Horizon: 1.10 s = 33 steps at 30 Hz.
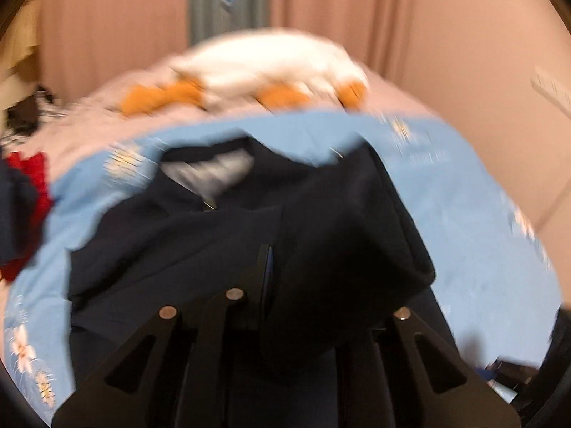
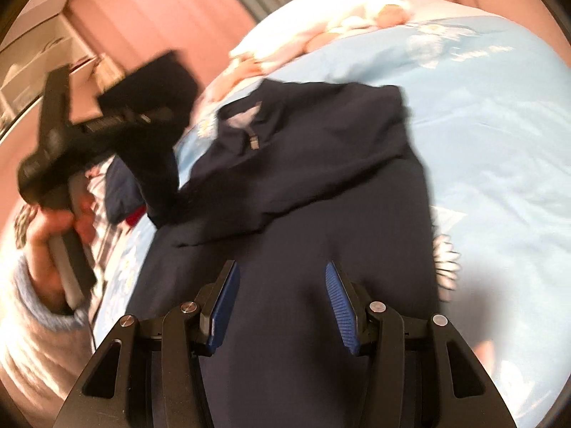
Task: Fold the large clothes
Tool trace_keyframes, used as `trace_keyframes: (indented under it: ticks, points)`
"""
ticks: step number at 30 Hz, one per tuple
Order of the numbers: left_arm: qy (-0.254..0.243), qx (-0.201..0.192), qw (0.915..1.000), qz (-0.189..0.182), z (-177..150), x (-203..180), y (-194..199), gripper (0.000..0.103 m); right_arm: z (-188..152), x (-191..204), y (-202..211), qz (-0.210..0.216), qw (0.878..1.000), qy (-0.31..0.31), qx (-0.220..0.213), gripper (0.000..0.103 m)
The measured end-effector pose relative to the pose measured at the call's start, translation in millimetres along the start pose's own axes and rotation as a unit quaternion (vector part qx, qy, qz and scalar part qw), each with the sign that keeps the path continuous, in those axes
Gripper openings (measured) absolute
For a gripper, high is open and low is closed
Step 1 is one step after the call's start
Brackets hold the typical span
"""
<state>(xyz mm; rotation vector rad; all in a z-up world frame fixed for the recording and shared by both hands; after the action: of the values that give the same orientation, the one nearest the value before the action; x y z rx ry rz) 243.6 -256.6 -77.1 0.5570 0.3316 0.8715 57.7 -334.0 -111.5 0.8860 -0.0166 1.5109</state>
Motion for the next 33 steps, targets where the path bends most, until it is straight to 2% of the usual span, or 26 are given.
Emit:
trace_keyframes:
  ticks: [4, 5, 6, 7, 8, 9, 12, 15, 17, 19, 22, 25, 27, 28, 31, 33]
  points:
    - [-0.020, 0.057, 0.9980, -0.016, -35, -18, -38, 0.015, 4, -20, 7, -0.019, 1.000, -0.014, -0.007, 0.050]
    - [-0.012, 0.068, 0.9973, -0.024, -42, -17, -43, 0.021, 5, -24, 8, -0.020, 1.000, -0.018, -0.008, 0.050]
    - [-0.002, 0.083, 0.9960, -0.032, -48, -14, -47, 0.037, 5, -26, 8, -0.021, 1.000, -0.021, -0.008, 0.050]
    - [0.004, 0.092, 0.9953, -0.032, -52, -13, -46, 0.049, 6, -28, 8, -0.022, 0.999, -0.024, -0.008, 0.050]
    - [0.004, 0.091, 0.9953, -0.030, -56, -10, -42, 0.073, 7, -30, 6, -0.020, 0.999, -0.028, -0.007, 0.050]
    - [0.000, 0.082, 0.9960, -0.035, -56, -10, -35, 0.079, 8, -29, 4, -0.019, 0.999, -0.032, -0.007, 0.050]
    - [-0.002, 0.073, 0.9948, -0.071, -61, -7, -5, 0.079, 13, -28, -2, -0.008, 0.999, -0.048, -0.007, 0.051]
    - [0.038, 0.050, 0.9906, -0.122, -64, 19, 40, 0.080, 25, -24, -13, 0.006, 0.998, -0.068, -0.014, 0.052]
    - [0.055, 0.033, 0.9922, -0.107, -65, 48, 51, 0.080, 30, -22, -19, 0.017, 0.996, -0.082, -0.013, 0.054]
    - [0.068, 0.016, 0.9959, -0.058, -67, 89, 62, 0.080, 36, -15, -26, 0.031, 0.995, -0.088, -0.013, 0.055]
    - [0.120, 0.014, 0.9927, -0.005, -78, 156, 66, 0.078, 43, -6, -39, 0.056, 0.993, -0.105, -0.015, 0.064]
    - [0.189, 0.007, 0.9819, 0.004, -90, 205, 66, 0.078, 39, -6, -62, 0.047, 0.992, -0.121, 0.010, 0.064]
    - [0.226, 0.000, 0.9741, -0.016, -93, 220, 61, 0.078, 38, -5, -79, 0.047, 0.990, -0.127, 0.027, 0.064]
    - [0.234, -0.002, 0.9721, -0.021, -93, 222, 58, 0.078, 38, -6, -88, 0.044, 0.990, -0.130, 0.035, 0.059]
    - [0.241, 0.009, 0.9701, -0.024, -96, 223, 37, 0.078, 48, 0, -101, 0.053, 0.991, -0.118, 0.031, 0.007]
    - [0.247, 0.024, 0.9687, -0.017, -101, 229, 28, 0.078, 59, 6, -103, 0.046, 0.993, -0.109, 0.024, 0.005]
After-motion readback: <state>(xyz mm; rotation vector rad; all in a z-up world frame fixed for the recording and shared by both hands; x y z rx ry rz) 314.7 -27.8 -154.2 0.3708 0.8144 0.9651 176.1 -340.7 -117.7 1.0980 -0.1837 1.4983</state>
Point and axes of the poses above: each gripper's, at about its wrist camera, not at the fingertips, and y roughly against the way its jaws point, x to its left, z to its top, the point moved 6 cm from there along -y, roughly the way its jaws point, and after that the axes turned 10 degrees about -x, right-handed, at the moved point
